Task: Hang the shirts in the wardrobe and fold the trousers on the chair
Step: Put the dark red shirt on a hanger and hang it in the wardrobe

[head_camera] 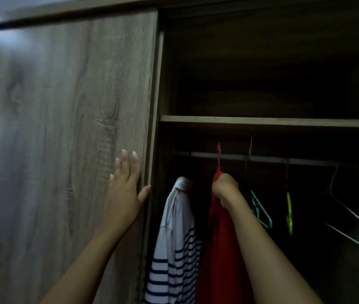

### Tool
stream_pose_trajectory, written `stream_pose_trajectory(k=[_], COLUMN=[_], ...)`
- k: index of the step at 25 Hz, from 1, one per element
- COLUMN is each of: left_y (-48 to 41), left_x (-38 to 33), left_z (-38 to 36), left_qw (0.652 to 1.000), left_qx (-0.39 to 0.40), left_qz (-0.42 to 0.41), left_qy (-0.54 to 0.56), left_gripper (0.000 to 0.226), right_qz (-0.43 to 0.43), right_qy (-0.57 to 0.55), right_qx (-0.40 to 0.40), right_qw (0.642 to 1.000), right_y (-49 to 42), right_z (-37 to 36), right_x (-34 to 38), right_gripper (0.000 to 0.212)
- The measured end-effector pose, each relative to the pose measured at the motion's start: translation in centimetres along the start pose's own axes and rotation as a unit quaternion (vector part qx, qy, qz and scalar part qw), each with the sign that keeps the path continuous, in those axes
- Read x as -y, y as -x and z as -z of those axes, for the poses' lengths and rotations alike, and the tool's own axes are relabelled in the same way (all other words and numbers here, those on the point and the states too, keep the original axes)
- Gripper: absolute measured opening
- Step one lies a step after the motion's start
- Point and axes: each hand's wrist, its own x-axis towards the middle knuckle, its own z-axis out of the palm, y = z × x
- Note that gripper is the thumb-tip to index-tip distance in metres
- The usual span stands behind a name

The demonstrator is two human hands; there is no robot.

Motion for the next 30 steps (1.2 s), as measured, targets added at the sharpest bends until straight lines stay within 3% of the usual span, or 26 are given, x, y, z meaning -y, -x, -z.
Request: stream_pose_trajectory(k=[9, 15, 18, 22, 27, 30], left_y=[0.1, 0.2, 1.4, 4.6, 11.6, 16.9], left_x=[0.0, -0.6, -1.6, -1.7, 2.3, 5.5], left_z=[0.2, 1.2, 2.9, 6.7, 13.6, 18.2], left_qw=[1.000, 0.998, 0.993, 0.990, 0.989, 0.983], left_qx=[0.006, 0.035, 0.032, -0.040, -0.049, -0.087], left_qz=[0.001, 0.008, -0.021, -0.056, 0.028, 0.100], left_qy=[0.011, 0.045, 0.111, 0.126, 0.139, 0.129], left_gripper=[0.089, 0.089, 0.076, 0.036, 0.024, 0.020], right_qz=[-0.023, -0.071, 0.012, 0.165, 0.241, 0.238], right_qy=[-0.009, -0.057, -0.044, -0.115, -0.210, -0.234], right_qx=[0.007, -0.017, -0.071, -0.164, -0.186, -0.141], right_qw=[1.000, 0.996, 0.996, 0.966, 0.929, 0.932], right_y=[0.3, 4.2, 8.1, 14.3, 22.2, 27.9], right_z=[-1.6, -0.1, 0.8, -0.9, -7.4, -12.7], right_x=[-2.2, -2.1, -1.0, 0.7, 3.2, 4.5], right_gripper=[0.033, 0.051, 0.051, 0.038, 0.027, 0.029])
